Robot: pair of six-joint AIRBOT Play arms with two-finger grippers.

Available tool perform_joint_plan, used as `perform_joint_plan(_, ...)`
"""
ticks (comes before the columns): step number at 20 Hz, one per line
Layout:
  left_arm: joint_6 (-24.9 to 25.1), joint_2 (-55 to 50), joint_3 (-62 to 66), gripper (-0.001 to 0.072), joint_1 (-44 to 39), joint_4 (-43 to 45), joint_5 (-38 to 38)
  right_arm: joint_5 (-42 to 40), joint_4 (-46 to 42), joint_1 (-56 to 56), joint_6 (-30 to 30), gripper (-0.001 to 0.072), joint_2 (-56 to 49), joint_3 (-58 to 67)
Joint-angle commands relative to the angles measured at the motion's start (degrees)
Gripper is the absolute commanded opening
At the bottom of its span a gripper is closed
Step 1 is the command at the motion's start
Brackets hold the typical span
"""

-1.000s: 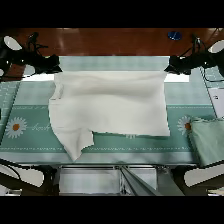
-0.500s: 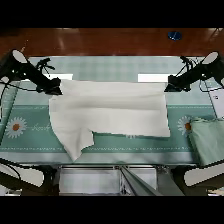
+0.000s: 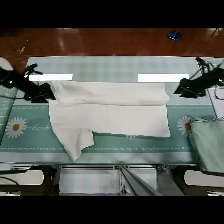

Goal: Fold the shirts.

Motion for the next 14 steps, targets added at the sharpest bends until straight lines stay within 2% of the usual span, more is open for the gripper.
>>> perform_joint_plan(1,-0.92,16.37,-19.82,0.0506,8.50,-3.72,9.66,-7.54,0.92,-5.33,-0.02,0.0410,16.13,-17.70)
perform_joint_plan(3,3.63,25.46,-34.03,0.0506,14.23,-12.98,9.99,-11.04,6.62,-5.99,-2.21,0.0410,25.46,-31.10)
perform_joint_plan(6,4.33,32.15,-47.69,0.0506,19.02,-14.84,10.21,-12.59,13.64,-5.99,-3.37,0.0409,33.77,-43.30)
perform_joint_plan(11,2.89,29.66,-53.88,0.0506,16.83,-14.71,15.08,-13.27,15.72,-6.29,-3.28,0.0409,35.41,-45.09)
perform_joint_plan(14,2.86,25.81,-53.99,0.0503,12.04,-15.74,16.59,-13.66,16.13,-12.70,-3.34,0.0409,35.41,-45.05)
